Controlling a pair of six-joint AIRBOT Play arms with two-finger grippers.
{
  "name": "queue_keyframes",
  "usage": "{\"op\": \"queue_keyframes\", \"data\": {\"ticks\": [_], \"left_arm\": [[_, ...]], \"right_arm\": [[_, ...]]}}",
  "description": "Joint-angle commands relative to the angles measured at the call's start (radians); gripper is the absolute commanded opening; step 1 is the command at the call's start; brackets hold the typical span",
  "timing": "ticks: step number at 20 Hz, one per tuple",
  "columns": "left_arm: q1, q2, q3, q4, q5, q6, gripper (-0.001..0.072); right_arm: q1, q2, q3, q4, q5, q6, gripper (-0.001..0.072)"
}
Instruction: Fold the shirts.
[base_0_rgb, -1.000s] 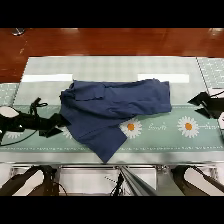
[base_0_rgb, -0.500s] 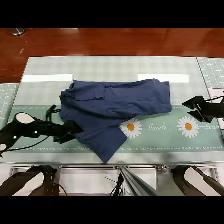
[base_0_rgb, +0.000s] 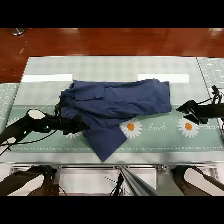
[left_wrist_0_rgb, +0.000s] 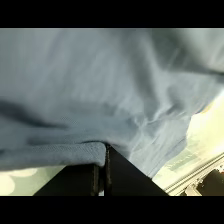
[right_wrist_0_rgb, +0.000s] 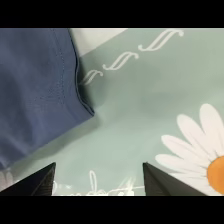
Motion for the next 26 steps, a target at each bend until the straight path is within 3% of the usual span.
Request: {"op": "queue_keyframes", "data": {"ticks": [1, 7, 15, 20, 21, 22, 24, 26], "left_arm": [[-0.001, -0.005, 0.024, -0.016, 0.002, 0.013, 0.0024], [-0.001, -0.005, 0.024, -0.016, -0.003, 0.041, 0.0024], [-0.002, -0.005, 0.024, -0.016, -0.003, 0.04, 0.0024], [-0.002, -0.005, 0.024, -0.017, -0.009, 0.04, 0.0024], [-0.002, -0.005, 0.024, -0.017, -0.01, 0.04, 0.0024], [-0.002, -0.005, 0.024, -0.017, -0.01, 0.04, 0.0024], [-0.002, -0.005, 0.024, -0.017, -0.014, 0.04, 0.0024], [0.0, -0.004, 0.025, -0.016, -0.037, 0.041, 0.0024]], "right_arm": [[0.037, -0.072, 0.045, -0.029, 0.025, -0.008, 0.062], [0.037, -0.192, 0.104, 0.052, 0.101, -0.047, 0.062], [0.041, -0.25, 0.107, 0.129, 0.043, -0.054, 0.062], [0.174, -0.321, 0.158, 0.178, -0.025, -0.051, 0.0619], [0.201, -0.335, 0.181, 0.18, -0.04, -0.032, 0.0592], [0.223, -0.349, 0.205, 0.18, -0.042, -0.016, 0.0463], [0.255, -0.367, 0.248, 0.179, -0.035, -0.035, 0.0032], [0.256, -0.367, 0.291, 0.182, -0.012, -0.038, 0.0027]]}}
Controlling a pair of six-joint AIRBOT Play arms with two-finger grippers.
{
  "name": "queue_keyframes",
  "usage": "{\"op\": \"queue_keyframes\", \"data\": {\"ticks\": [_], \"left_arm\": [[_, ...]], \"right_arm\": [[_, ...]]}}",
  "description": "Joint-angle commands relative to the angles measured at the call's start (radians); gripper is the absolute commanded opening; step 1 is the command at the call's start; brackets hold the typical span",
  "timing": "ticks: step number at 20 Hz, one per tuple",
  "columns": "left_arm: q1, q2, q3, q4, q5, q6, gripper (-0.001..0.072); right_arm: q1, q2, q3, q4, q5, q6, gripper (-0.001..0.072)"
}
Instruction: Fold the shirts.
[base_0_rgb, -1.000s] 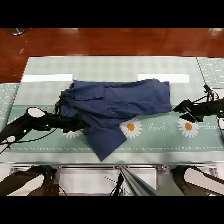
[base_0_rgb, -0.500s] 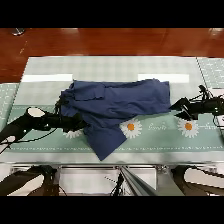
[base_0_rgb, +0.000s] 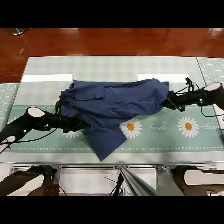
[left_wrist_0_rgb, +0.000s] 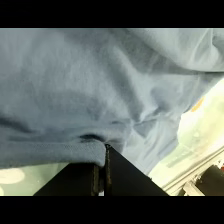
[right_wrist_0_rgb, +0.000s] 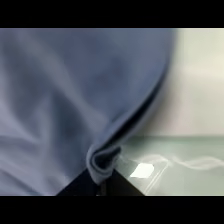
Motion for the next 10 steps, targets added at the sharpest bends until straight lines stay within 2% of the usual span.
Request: {"op": "queue_keyframes", "data": {"ticks": [1, 2, 4, 7, 10], "left_arm": [[0.016, 0.003, 0.015, 0.0, -0.048, 0.012, 0.0024], [0.043, 0.011, 0.054, -0.01, -0.092, 0.042, 0.0023], [0.127, 0.055, 0.208, -0.135, -0.162, 0.128, 0.0023], [0.246, 0.152, 0.534, -0.369, -0.078, 0.14, 0.0022], [0.33, 0.227, 0.873, -0.386, -0.037, 0.139, 0.0022]], "right_arm": [[0.021, -0.015, 0.108, 0.012, 0.067, -0.002, 0.0027], [0.014, -0.009, 0.177, 0.011, 0.127, -0.002, 0.0027], [0.008, 0.025, 0.38, 0.011, 0.213, 0.014, 0.0026], [0.008, 0.093, 0.744, 0.011, 0.246, 0.074, 0.0027], [0.008, 0.192, 1.001, 0.011, 0.25, 0.103, 0.0027]]}}
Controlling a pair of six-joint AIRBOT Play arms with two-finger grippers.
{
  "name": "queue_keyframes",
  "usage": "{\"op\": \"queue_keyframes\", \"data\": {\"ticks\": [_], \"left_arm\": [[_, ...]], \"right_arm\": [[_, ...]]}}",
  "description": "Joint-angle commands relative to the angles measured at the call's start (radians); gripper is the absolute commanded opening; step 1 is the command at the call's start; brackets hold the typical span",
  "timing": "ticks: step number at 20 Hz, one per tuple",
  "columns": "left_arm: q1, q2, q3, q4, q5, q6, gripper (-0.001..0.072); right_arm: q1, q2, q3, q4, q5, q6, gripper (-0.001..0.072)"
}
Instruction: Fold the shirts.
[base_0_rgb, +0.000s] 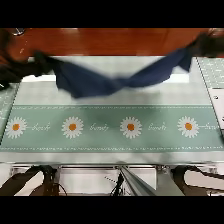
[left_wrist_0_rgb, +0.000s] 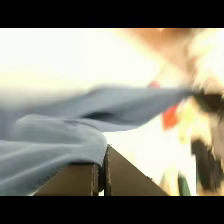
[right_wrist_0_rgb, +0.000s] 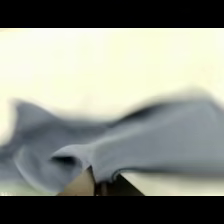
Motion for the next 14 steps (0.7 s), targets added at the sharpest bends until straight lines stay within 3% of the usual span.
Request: {"op": "queue_keyframes", "data": {"ticks": [1, 4, 7, 11, 14], "left_arm": [[0.111, 0.093, 0.365, -0.081, 0.038, 0.018, 0.0022], [0.218, 0.197, 0.548, 0.094, 0.038, -0.013, 0.0022], [0.34, 0.338, 0.621, 0.448, 0.039, -0.148, 0.0022], [0.439, 0.504, 0.622, 0.832, 0.003, -0.22, 0.0022], [0.396, 0.552, 0.613, 0.907, -0.086, -0.274, 0.0022]], "right_arm": [[-0.001, 0.127, 0.281, -0.005, 0.025, 0.042, 0.0027], [-0.001, 0.312, 0.298, -0.116, 0.039, 0.077, 0.0027], [0.0, 0.476, 0.29, -0.238, 0.119, 0.109, 0.0027], [0.001, 0.69, 0.163, -0.342, 0.181, 0.148, 0.0027], [0.005, 0.855, -0.056, -0.495, 0.212, 0.209, 0.0027]]}}
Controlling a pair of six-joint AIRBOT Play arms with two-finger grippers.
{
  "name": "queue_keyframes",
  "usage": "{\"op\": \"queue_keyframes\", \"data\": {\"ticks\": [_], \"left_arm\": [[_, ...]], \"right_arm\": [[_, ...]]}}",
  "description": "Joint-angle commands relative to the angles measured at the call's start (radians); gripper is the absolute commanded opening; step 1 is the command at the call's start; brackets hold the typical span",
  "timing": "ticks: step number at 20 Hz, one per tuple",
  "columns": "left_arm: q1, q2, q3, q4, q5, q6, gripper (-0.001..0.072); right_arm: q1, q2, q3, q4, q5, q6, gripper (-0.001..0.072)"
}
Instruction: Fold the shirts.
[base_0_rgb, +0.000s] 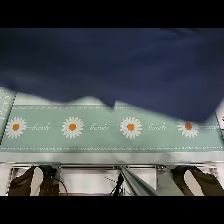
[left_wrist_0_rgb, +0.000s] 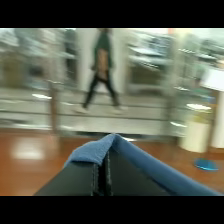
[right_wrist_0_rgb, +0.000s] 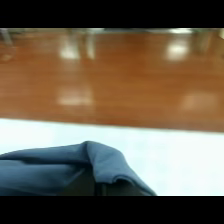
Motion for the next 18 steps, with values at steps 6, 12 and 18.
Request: {"op": "queue_keyframes", "data": {"ticks": [6, 12, 18], "left_arm": [[-0.035, 0.062, -0.3, 0.109, -0.222, -0.148, 0.0022], [-0.104, -0.096, -0.893, -0.195, -0.039, 0.04, 0.0022], [-0.359, -0.497, -0.834, -0.195, 0.372, 0.04, 0.0022]], "right_arm": [[0.002, 0.311, -0.65, -0.154, 0.117, 0.091, 0.0027], [0.001, 0.214, -1.014, -0.097, -0.098, 0.03, 0.0025], [0.001, -0.219, -1.032, 0.058, -0.455, -0.064, 0.0026]]}}
